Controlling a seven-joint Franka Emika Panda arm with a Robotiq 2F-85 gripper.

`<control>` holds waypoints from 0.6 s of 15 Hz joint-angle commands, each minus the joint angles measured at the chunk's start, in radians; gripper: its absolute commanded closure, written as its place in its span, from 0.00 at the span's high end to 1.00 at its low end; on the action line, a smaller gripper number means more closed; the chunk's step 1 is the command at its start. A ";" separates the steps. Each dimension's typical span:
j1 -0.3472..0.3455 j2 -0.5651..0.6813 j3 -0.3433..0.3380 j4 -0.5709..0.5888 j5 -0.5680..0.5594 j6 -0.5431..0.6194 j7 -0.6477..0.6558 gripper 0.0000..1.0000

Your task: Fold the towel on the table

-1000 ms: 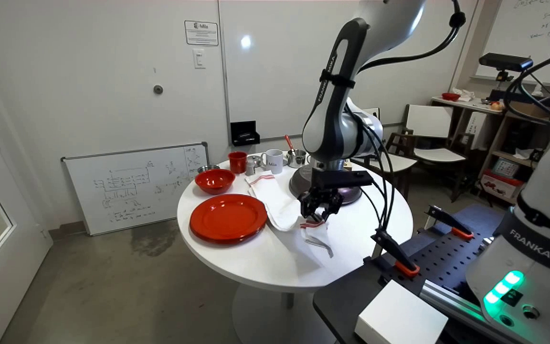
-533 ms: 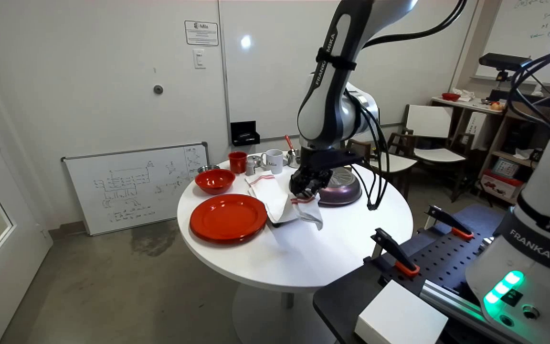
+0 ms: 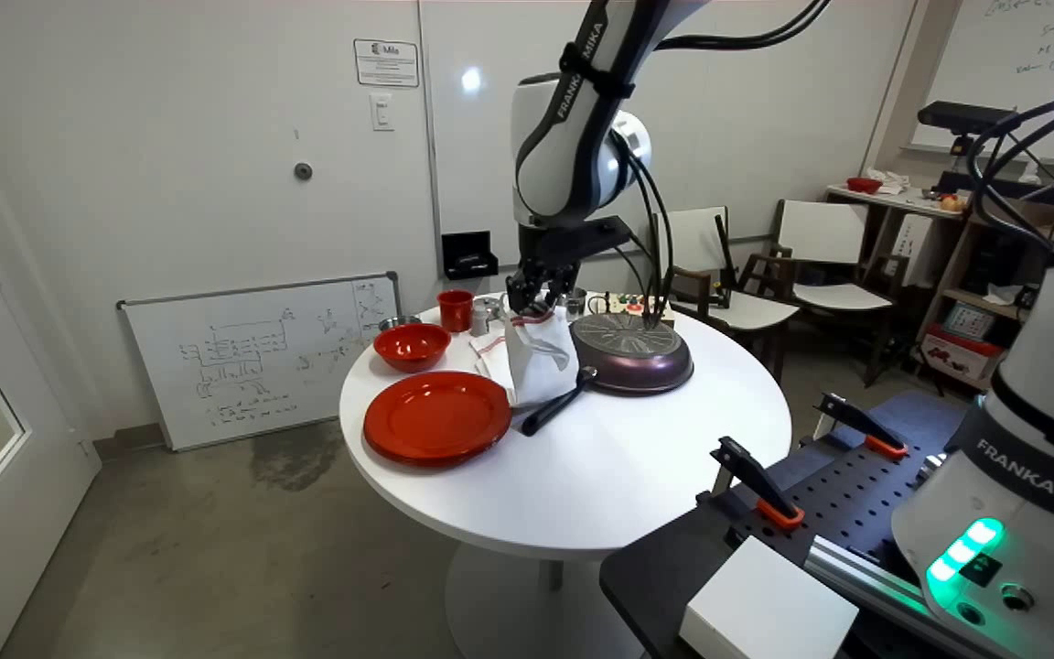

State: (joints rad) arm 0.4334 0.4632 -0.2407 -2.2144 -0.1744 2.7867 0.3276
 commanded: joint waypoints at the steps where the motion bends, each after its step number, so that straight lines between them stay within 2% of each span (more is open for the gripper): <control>1: -0.012 0.110 0.004 0.186 -0.077 -0.105 0.053 0.06; 9: -0.037 0.344 0.007 0.499 -0.098 -0.273 0.091 0.07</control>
State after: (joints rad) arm 0.4137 0.7077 -0.2392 -1.8606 -0.2468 2.5913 0.3836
